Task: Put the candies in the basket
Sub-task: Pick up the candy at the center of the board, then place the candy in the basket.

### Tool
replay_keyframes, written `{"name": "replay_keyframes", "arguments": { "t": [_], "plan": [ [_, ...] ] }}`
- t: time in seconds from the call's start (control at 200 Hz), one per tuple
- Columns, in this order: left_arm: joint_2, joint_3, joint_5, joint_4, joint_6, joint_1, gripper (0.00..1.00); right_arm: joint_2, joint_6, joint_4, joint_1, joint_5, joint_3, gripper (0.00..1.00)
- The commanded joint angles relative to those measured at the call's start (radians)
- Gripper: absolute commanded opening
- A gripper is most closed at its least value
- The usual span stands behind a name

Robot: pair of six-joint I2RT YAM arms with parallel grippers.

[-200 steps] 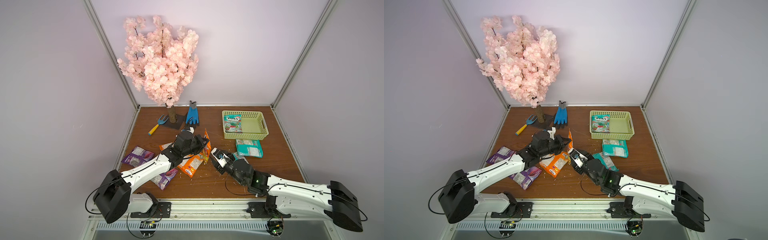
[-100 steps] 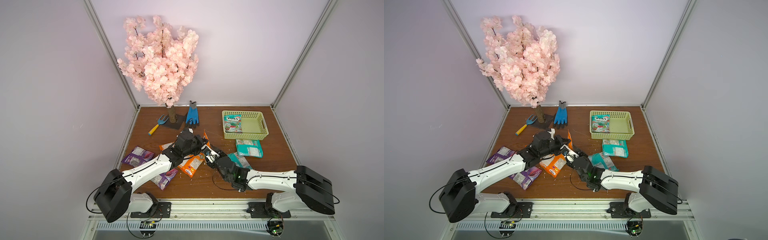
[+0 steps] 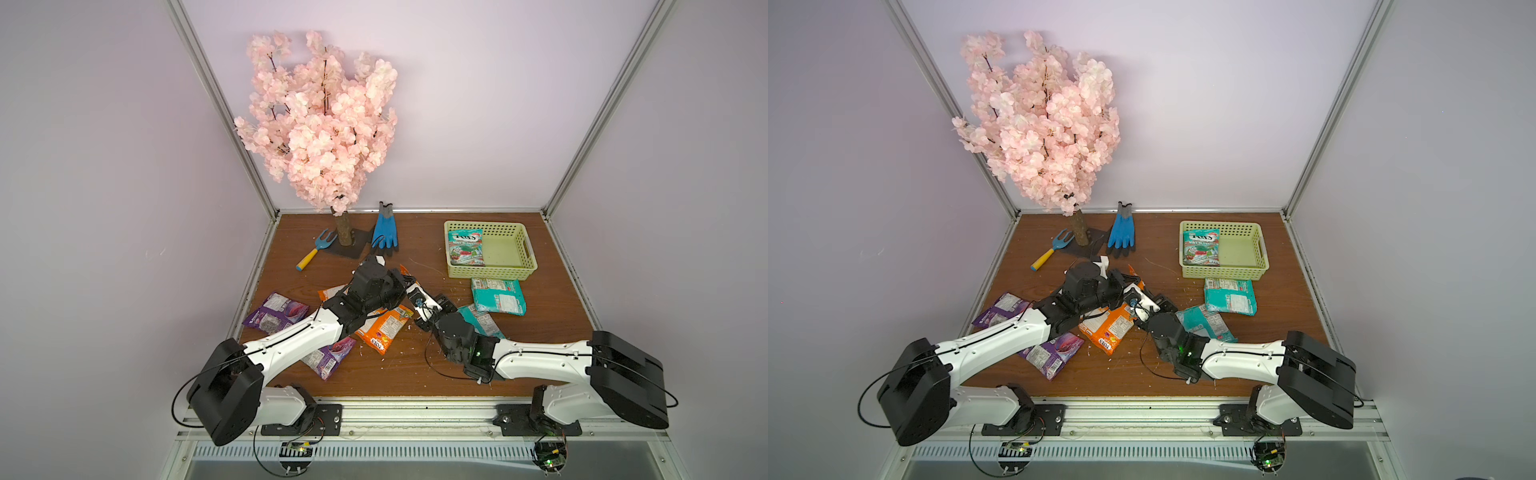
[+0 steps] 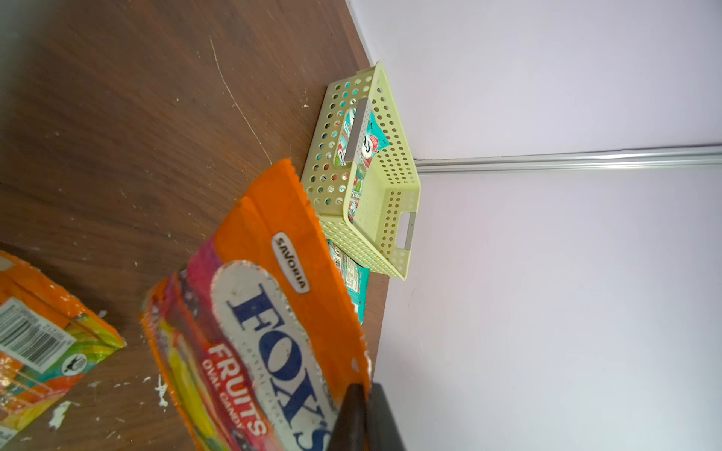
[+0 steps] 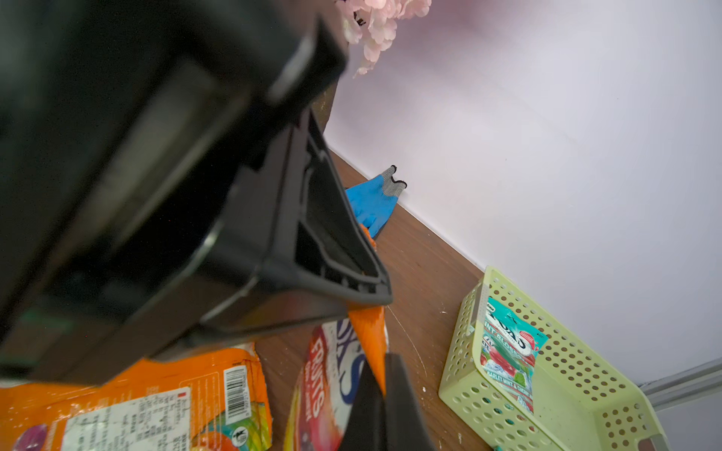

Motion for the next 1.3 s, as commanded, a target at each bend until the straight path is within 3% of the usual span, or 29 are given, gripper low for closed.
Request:
{"name": "replay_keyframes", "arguments": {
  "t": [0.0,0.105,0.26,0.46,0.746,0.901,1.291],
  "plan": [
    [-0.058,0.024,-0.029,-0.014,0.093,0.050,0.43,-0.096,0.064,-0.051,-0.054,-0.075,0.017,0.00],
    [-0.084,0.070,-0.103,-0.098,0.297,0.098,0.75,-0.157,0.097,-0.203,-0.141,-0.214,0.055,0.00],
    [-0.099,0.128,-0.219,-0.162,0.710,0.112,0.99,-0.225,0.042,-0.332,-0.299,-0.380,0.098,0.00],
    [-0.137,0.013,-0.276,-0.050,1.031,0.113,1.00,-0.236,-0.074,-0.401,-0.488,-0.539,0.203,0.00],
    [-0.169,-0.122,-0.228,0.057,1.110,0.113,1.00,-0.132,-0.113,-0.396,-0.733,-0.723,0.356,0.00],
    [-0.167,-0.133,-0.214,0.060,1.104,0.114,1.00,-0.056,-0.136,-0.323,-0.829,-0.751,0.374,0.00],
    [-0.151,-0.115,-0.196,0.048,1.079,0.112,1.00,0.134,-0.154,-0.267,-1.034,-0.954,0.420,0.00]
  ]
}}
